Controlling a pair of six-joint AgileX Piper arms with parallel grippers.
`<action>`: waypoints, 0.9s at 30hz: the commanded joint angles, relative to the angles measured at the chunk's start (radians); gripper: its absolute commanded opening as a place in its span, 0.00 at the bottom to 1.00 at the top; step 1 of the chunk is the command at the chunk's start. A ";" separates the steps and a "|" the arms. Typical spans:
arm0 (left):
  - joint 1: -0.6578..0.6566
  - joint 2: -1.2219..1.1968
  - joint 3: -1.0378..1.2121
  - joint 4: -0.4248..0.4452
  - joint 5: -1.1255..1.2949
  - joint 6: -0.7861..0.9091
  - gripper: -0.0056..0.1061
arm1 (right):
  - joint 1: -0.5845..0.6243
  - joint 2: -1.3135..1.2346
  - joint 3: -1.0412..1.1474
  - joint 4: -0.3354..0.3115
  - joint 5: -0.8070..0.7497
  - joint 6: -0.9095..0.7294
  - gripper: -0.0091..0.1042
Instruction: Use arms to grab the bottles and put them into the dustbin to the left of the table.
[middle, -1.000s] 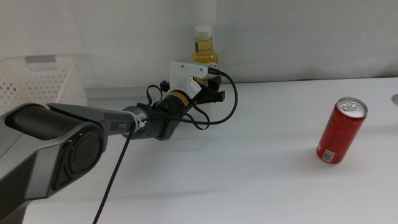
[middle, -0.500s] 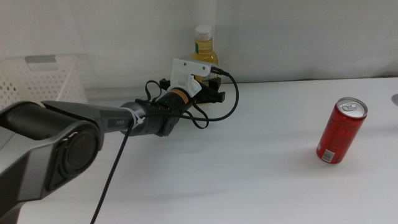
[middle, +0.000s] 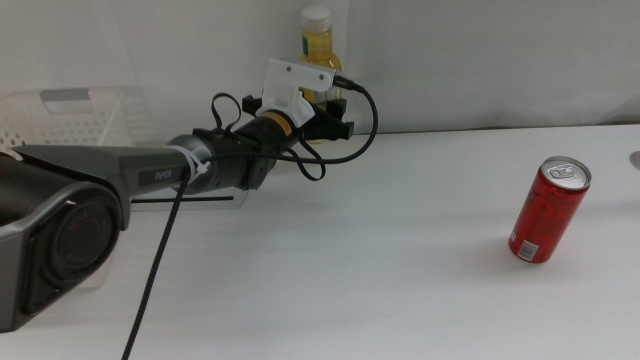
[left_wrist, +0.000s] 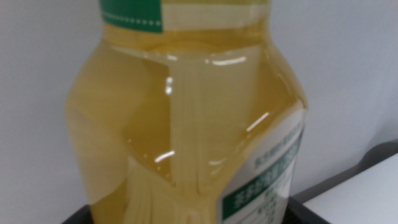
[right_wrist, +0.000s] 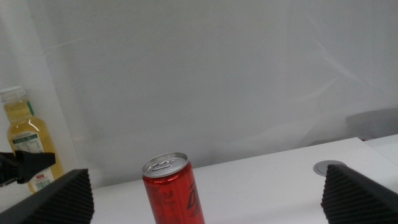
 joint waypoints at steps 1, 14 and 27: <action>0.002 -0.058 -0.012 -0.004 -0.048 0.012 0.02 | -0.007 -0.032 0.041 -0.012 -0.003 -0.004 0.99; 0.042 -0.228 0.022 -0.004 0.049 0.045 0.02 | -0.007 -0.032 0.041 -0.012 -0.003 -0.004 0.99; 0.185 -0.572 0.270 -0.004 0.190 0.064 0.02 | -0.007 -0.032 0.041 -0.012 -0.003 -0.004 0.99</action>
